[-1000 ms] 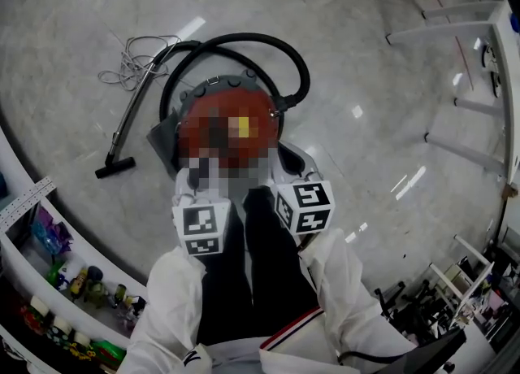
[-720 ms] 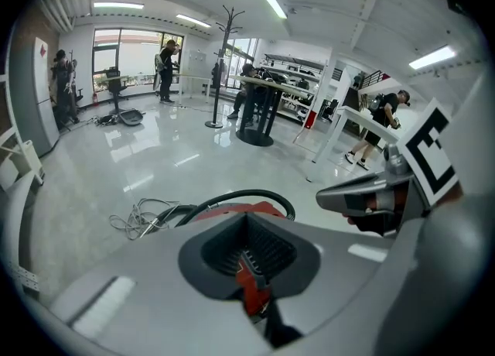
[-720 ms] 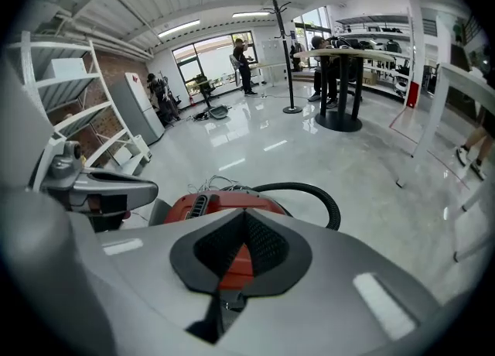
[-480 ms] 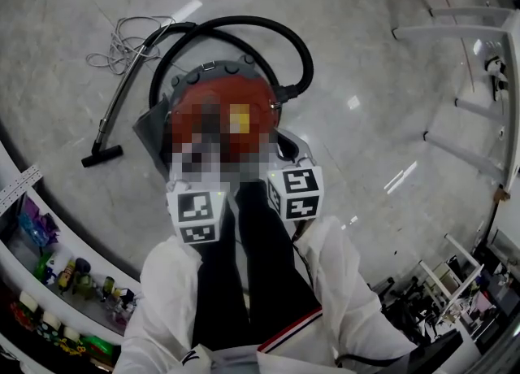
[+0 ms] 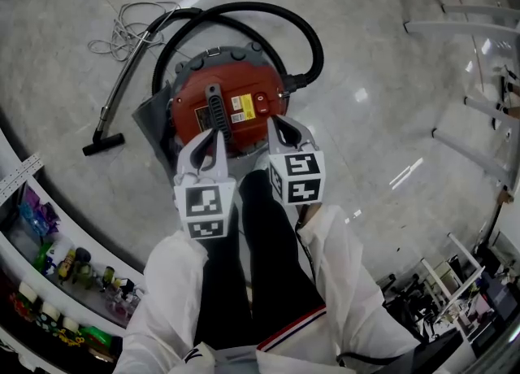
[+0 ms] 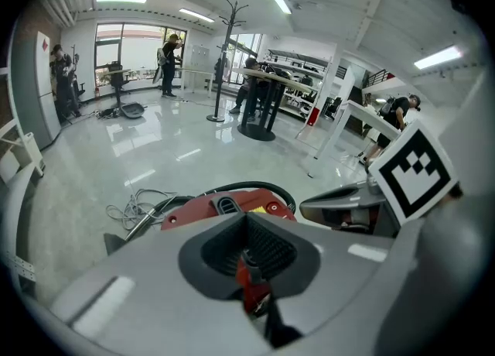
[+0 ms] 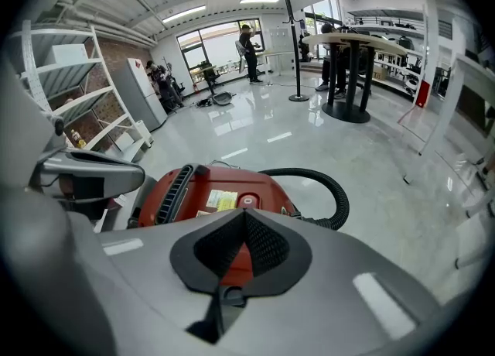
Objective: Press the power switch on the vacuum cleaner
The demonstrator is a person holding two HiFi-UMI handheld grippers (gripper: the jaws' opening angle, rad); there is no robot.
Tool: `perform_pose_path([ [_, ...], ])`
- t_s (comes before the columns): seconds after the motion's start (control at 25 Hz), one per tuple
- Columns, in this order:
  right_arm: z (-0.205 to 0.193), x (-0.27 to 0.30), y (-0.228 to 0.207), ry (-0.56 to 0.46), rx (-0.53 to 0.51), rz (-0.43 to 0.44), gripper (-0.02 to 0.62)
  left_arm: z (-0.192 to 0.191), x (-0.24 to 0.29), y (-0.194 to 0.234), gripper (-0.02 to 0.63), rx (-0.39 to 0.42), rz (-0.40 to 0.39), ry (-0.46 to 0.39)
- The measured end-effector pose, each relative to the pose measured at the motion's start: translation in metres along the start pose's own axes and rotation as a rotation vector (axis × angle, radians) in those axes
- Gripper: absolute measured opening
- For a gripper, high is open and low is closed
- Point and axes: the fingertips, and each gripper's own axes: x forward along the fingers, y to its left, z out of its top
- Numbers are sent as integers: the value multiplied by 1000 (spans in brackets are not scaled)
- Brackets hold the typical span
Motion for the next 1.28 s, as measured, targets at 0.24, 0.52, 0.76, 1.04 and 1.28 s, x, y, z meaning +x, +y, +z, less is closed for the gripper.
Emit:
perform_pose_path([
  [0.24, -4, 14, -5, 14, -13, 0, 0, -3, 2, -1, 0, -4, 0, 4],
  [0.52, -6, 22, -3, 35, -24, 14, 0, 0, 6, -1, 0, -5, -4, -1],
  [0.76, -13, 27, -4, 58, -18, 9, 0, 2, 7, -1, 0, -2, -10, -3],
  [1.04, -14, 27, -4, 55, -16, 13, 2, 2, 9, -3, 0, -2, -16, -3],
  [1.28, -15, 28, -4, 64, -21, 8, 1, 3, 9, -6, 0, 0, -23, -5],
])
